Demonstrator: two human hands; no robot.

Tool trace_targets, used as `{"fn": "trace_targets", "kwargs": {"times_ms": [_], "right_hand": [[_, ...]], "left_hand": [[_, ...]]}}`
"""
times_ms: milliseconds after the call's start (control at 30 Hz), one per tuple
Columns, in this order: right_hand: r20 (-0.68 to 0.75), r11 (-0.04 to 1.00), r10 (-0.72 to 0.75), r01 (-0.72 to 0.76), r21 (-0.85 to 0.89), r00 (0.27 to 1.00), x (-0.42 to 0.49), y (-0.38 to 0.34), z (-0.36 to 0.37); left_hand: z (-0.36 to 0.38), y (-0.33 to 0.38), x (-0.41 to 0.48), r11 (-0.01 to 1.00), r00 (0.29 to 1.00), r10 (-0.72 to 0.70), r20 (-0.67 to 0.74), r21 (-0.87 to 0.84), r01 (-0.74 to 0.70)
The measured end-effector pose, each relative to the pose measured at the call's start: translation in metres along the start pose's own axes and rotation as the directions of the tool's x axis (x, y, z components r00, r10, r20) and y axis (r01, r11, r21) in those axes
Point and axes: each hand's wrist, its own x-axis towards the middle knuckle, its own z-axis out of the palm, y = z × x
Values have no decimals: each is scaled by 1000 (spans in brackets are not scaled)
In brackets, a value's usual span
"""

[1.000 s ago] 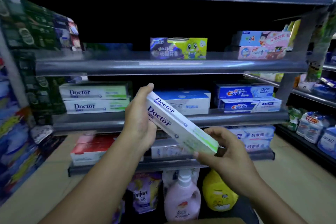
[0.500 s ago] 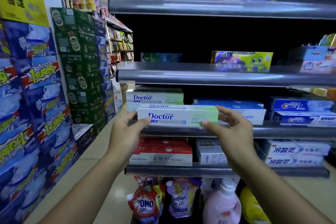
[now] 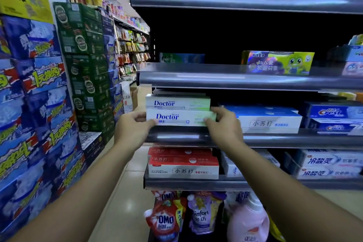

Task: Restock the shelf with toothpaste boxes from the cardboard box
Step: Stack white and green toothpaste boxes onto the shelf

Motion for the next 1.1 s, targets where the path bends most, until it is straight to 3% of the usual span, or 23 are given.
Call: {"fn": "trace_targets", "kwargs": {"times_ms": [167,400,533,633,733,867,967,1033,1100], "right_hand": [[205,975,-22,67,-214,979,-10,14,6],[251,972,-60,114,-204,966,-15,15,3],[195,974,-177,200,-108,965,-45,14,-13],[68,967,-254,254,4,965,-79,25,-54],[16,988,-133,131,75,991,-117,63,-112],[-30,981,163,-158,111,986,-165,131,-174],[-15,939,341,-340,52,940,-198,176,-203],[19,906,423,-423,-6,906,-215,200,-217],[37,879,476,-474,-51,879,-226,217,-229]], "left_hand": [[5,-12,1,997,998,-65,-26,35,66],[11,-16,-4,998,997,-38,-73,38,40],[14,-16,-8,998,995,-57,-82,-22,56],[6,-27,-21,995,966,102,-237,31,-97],[5,-61,-63,943,910,316,-270,198,-268],[34,-120,-166,906,940,340,33,256,-337],[78,-148,-253,951,936,186,300,186,-249],[114,-163,-296,977,869,5,494,184,-110],[147,-168,-325,964,750,-136,647,263,-52]]}}
